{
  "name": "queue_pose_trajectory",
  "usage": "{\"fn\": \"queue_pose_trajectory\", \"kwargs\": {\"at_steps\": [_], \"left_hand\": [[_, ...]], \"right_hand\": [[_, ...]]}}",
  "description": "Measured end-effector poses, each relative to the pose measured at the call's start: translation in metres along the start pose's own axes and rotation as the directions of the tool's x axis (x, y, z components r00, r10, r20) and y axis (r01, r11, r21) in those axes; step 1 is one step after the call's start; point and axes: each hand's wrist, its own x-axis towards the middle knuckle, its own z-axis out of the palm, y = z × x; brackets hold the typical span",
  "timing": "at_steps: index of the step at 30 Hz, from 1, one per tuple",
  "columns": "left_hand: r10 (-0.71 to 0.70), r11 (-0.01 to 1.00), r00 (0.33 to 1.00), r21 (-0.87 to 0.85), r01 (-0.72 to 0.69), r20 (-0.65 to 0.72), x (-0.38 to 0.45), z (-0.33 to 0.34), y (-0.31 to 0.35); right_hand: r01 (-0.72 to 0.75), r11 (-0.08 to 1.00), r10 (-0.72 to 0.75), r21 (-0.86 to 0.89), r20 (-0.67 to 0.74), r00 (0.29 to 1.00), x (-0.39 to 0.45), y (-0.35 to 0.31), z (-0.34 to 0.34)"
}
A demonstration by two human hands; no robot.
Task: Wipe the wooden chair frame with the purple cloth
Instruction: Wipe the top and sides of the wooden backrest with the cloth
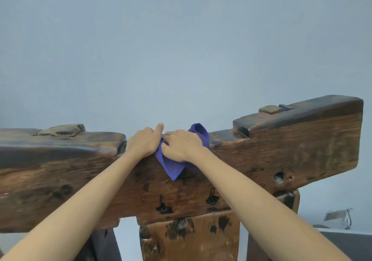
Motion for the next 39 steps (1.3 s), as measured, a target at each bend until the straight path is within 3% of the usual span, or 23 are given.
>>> {"fn": "queue_pose_trajectory", "kwargs": {"at_steps": [3, 7, 11, 13, 17, 22, 26, 30, 36, 39], "left_hand": [[0.064, 0.996, 0.998, 0.064, -0.066, 0.022, 0.000, 0.000, -0.003], [0.085, 0.984, 0.996, 0.153, -0.089, 0.033, -0.001, 0.003, -0.006], [0.048, 0.991, 0.993, 0.129, -0.034, -0.109, -0.006, 0.007, 0.003], [0.019, 0.993, 0.993, 0.120, -0.006, -0.113, -0.006, 0.007, 0.007], [0.038, 0.979, 0.999, 0.204, -0.030, -0.035, -0.002, 0.009, 0.008], [0.090, 0.948, 0.978, 0.285, -0.141, 0.187, -0.002, 0.010, 0.010], [0.156, 0.938, 0.979, 0.290, -0.187, 0.129, -0.009, 0.010, 0.010], [0.314, 0.921, 0.948, 0.224, -0.318, 0.054, -0.023, 0.018, 0.021], [0.308, 0.946, 0.951, 0.090, -0.310, 0.040, -0.045, 0.039, 0.065], [0.446, 0.883, 0.891, 0.118, -0.453, 0.082, -0.039, 0.054, 0.103]], "right_hand": [[-0.149, 0.989, 0.149, -0.003, 0.013, 0.989, -0.012, 0.041, -0.011], [-0.437, 0.898, 0.438, -0.047, 0.153, 0.886, -0.020, 0.108, -0.035], [-0.494, 0.863, 0.505, -0.102, 0.142, 0.852, -0.007, 0.094, -0.028], [-0.507, 0.856, 0.516, -0.100, 0.112, 0.849, -0.009, 0.084, -0.025], [-0.433, 0.898, 0.423, -0.082, -0.120, 0.898, -0.043, 0.059, -0.006], [-0.292, 0.956, 0.261, -0.029, -0.370, 0.892, -0.083, 0.025, 0.033], [-0.231, 0.972, 0.227, 0.052, -0.486, 0.844, -0.093, 0.019, 0.055], [-0.158, 0.987, 0.143, 0.021, -0.551, 0.822, -0.094, 0.035, 0.069], [-0.100, 0.991, 0.019, -0.085, -0.661, 0.750, -0.110, 0.107, 0.080], [-0.120, 0.986, 0.006, -0.112, -0.704, 0.710, -0.130, 0.165, 0.087]]}}
